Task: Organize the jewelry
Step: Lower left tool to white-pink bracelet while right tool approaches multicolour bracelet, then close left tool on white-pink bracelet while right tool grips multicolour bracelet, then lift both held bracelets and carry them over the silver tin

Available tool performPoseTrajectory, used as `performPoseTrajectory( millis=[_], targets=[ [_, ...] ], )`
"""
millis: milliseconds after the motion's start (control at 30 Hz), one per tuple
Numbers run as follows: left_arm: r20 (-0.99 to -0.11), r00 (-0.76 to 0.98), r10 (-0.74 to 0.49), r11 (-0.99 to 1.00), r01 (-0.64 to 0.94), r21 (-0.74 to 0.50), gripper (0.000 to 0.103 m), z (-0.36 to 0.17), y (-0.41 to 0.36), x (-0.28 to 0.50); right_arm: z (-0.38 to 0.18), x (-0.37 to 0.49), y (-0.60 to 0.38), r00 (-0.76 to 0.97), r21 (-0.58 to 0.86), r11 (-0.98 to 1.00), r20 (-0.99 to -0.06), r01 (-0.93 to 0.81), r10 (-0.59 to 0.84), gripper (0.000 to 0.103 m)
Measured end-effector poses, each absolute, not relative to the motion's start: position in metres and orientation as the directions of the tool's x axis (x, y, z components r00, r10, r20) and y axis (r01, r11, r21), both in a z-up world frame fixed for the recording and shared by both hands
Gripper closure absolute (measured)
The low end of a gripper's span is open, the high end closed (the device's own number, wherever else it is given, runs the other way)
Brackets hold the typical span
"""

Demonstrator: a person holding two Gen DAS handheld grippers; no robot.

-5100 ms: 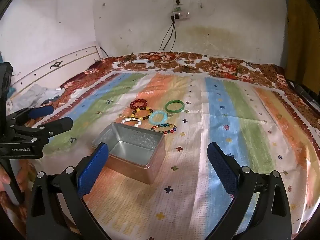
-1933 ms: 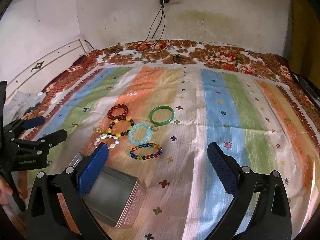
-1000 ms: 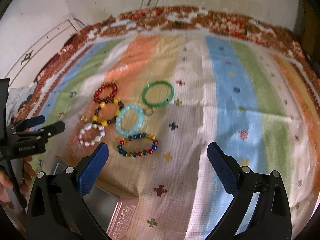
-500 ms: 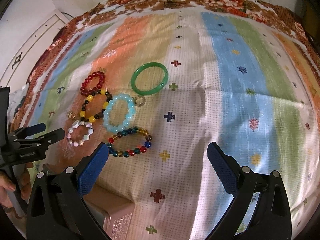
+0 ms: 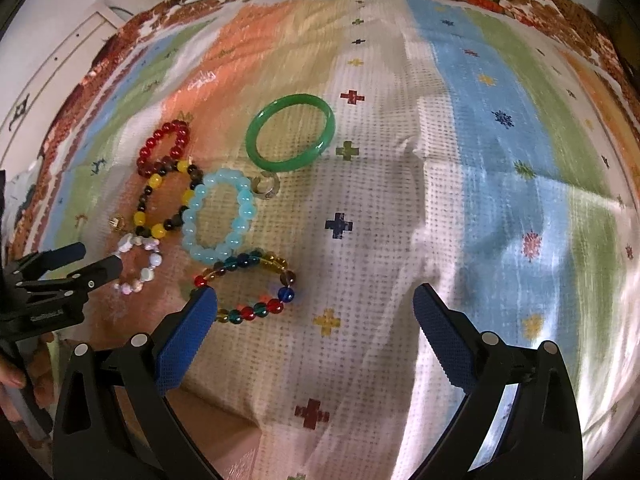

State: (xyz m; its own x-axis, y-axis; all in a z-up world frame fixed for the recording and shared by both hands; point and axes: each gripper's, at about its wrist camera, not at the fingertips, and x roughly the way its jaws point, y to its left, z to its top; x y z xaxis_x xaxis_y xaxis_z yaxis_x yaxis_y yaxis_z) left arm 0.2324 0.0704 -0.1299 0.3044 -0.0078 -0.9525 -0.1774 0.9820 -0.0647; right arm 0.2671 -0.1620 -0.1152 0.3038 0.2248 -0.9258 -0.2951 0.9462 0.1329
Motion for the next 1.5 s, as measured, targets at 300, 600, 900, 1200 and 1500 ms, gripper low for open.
performPoseTrajectory(
  millis=[300, 600, 900, 1200, 1500],
  targets=[
    [-0.959, 0.284, 0.001, 0.986, -0.16, -0.046, 0.023, -0.136, 0.069, 0.236, -0.133, 0.283, -0.15, 0.282, 0.085, 0.948, -0.943, -0.307, 0.176, 0.014],
    [-0.958, 0.281, 0.053, 0.99, -0.138, 0.014, 0.042, -0.141, 0.064, 0.239, -0.138, 0.288, -0.133, 0.296, 0.005, 0.939, -0.949, -0.343, 0.113, 0.039],
    [-0.957, 0.285, 0.058, 0.99, -0.143, 0.017, 0.092, -0.138, 0.067, 0.234, -0.133, 0.284, -0.14, 0.274, 0.06, 0.936, -0.948, -0.346, 0.162, 0.089],
    [-0.939, 0.345, 0.005, 0.989, -0.141, -0.046, 0.092, -0.117, 0.071, 0.229, -0.12, 0.276, -0.143, 0.282, 0.103, 0.926, -0.935, -0.362, 0.214, 0.093],
    [-0.908, 0.418, -0.004, 0.985, -0.155, -0.076, 0.093, -0.091, 0.065, 0.217, -0.095, 0.256, -0.151, 0.354, 0.095, 0.925, -0.906, -0.368, 0.233, 0.093]
  ],
)
